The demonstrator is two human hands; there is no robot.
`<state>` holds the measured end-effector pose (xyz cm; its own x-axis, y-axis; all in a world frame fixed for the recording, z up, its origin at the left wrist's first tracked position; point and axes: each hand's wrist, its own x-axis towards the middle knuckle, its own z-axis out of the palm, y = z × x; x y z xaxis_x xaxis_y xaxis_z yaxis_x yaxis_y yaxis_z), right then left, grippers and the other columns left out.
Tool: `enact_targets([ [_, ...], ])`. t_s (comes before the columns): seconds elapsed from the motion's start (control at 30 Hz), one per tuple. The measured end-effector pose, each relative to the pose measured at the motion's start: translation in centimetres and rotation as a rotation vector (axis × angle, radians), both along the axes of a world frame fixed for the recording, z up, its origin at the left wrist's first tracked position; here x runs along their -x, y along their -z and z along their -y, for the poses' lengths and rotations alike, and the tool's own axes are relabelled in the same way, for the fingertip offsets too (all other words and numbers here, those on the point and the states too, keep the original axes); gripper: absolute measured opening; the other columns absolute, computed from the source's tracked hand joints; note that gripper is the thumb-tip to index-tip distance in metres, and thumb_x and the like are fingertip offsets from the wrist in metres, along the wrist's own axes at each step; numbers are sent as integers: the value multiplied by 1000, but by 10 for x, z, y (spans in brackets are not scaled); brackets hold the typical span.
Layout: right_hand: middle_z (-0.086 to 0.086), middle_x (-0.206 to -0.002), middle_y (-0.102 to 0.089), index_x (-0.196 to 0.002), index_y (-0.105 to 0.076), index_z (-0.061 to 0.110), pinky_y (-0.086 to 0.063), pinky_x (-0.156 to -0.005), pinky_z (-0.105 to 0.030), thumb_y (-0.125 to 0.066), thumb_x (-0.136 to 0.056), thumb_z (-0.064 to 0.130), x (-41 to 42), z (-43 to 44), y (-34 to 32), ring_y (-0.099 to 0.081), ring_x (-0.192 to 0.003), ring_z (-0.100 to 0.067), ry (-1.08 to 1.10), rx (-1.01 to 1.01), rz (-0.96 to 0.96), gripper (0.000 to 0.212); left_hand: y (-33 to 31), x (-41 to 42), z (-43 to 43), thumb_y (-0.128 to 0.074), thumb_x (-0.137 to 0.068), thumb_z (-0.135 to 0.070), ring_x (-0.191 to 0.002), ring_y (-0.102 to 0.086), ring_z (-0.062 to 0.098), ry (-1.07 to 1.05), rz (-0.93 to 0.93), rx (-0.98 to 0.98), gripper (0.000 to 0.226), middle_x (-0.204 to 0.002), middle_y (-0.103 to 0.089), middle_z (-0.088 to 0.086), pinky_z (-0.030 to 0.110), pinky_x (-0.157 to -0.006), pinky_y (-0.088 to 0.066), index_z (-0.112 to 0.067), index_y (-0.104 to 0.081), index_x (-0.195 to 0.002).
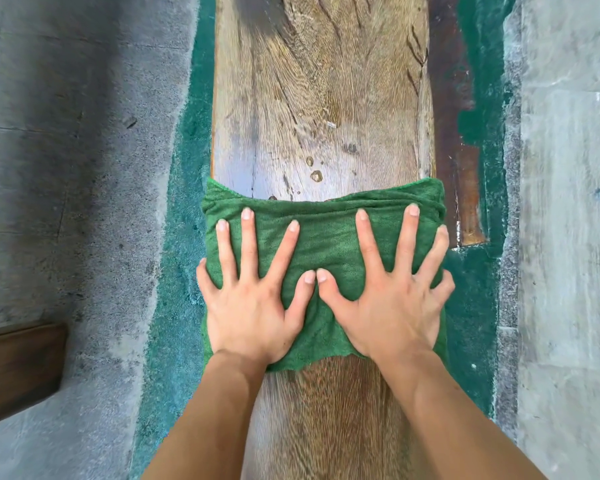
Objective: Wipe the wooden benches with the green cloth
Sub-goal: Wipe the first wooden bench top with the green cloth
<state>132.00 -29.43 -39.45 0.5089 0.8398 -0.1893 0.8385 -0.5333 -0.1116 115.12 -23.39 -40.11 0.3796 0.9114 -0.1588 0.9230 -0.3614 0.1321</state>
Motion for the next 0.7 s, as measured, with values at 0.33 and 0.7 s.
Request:
enact_targets([
  [0.33, -13, -176, 2, -166, -10, 47, -36, -100, -74, -28, -87, 91, -13, -29, 0, -12, -154, -56, -3, -3, 7, 92, 1, -13, -32, -22, -99, -73, -161, -1, 39, 5, 7, 0, 70, -176, 2, 7, 73, -112, -28, -51, -7, -164],
  [0.7, -14, -176, 2, -166, -10, 45, -36, -99, -74, -27, -87, 90, -19, -46, -1, -10, -154, -57, 1, 2, -4, 93, 1, -19, -50, -21, -100, -73, -161, 1, 38, 19, 0, 4, 69, -176, 3, 7, 74, -111, -28, -50, -9, -164],
])
